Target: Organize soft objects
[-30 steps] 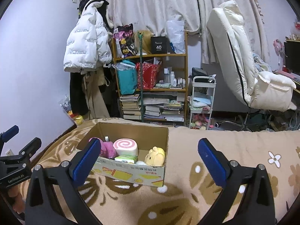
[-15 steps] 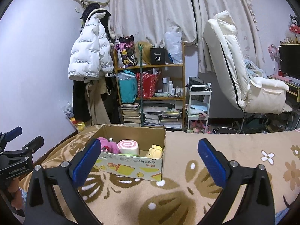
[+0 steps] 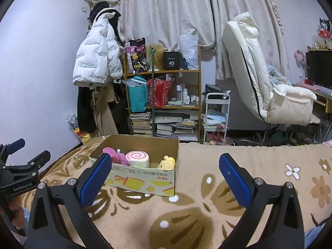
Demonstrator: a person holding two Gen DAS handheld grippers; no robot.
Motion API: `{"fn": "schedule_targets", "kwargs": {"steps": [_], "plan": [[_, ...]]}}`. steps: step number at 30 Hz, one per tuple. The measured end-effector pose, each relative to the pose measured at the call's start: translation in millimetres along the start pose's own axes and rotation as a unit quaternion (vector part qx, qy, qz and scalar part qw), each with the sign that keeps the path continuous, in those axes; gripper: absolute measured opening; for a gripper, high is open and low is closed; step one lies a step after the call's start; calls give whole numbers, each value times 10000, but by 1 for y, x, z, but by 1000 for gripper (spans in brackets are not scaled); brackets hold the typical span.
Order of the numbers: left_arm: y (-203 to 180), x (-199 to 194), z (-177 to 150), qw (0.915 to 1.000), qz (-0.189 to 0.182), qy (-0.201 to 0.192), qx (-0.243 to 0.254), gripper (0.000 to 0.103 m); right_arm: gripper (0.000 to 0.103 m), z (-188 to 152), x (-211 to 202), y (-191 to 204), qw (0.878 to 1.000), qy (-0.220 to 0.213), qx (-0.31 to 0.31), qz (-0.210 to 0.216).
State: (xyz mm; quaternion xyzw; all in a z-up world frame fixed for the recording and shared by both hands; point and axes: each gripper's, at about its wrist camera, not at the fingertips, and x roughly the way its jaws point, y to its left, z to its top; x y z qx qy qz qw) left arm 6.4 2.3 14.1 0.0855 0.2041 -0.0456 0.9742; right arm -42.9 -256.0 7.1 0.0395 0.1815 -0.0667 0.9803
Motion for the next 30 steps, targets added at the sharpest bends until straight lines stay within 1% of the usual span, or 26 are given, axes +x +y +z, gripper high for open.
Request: {"fn": "schedule_targets", "kwargs": {"steps": [6,13,26,30], "plan": [[-5,8,-5,9999,22,45,94,99,103,-1,2,-2,10000,0,32,-23],[-9,12,-9,9999,33,65,134,99,103,-2,9,-5,9999,98,16,-48],[-8,16,-12,9998,-14,126,132,99,103,-10,18,-8,9998,154,96,-125],[-7,18,-12,9999,36,134,91,99,103,-9,17,-8,9997,156,98,-130]]}}
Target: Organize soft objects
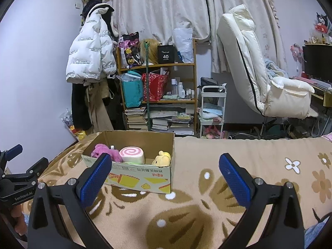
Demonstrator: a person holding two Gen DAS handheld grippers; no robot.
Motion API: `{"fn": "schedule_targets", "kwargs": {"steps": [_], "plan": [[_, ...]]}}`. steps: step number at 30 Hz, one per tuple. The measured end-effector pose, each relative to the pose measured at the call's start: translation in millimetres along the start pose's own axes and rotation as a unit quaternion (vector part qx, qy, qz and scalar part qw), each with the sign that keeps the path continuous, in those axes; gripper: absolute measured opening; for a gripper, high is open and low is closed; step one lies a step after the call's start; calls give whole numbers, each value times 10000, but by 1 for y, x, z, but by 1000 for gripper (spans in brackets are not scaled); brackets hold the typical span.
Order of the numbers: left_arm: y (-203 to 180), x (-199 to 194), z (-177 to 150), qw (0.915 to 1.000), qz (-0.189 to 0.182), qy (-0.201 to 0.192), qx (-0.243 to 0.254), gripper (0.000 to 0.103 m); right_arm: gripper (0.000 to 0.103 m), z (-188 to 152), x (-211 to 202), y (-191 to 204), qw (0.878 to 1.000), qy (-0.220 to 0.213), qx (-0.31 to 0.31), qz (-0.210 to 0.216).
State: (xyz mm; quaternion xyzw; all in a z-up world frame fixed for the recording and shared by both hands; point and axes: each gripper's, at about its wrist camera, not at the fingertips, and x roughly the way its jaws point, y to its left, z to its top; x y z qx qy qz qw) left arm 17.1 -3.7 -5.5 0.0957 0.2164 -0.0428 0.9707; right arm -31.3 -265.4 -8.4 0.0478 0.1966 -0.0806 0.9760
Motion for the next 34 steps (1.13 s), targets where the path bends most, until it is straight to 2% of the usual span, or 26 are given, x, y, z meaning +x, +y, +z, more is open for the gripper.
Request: {"fn": "schedule_targets", "kwargs": {"steps": [34], "plan": [[2,-3,-1,10000,25,-44,-22,99,103,2,0,-4,10000,36,7,-4]]}}
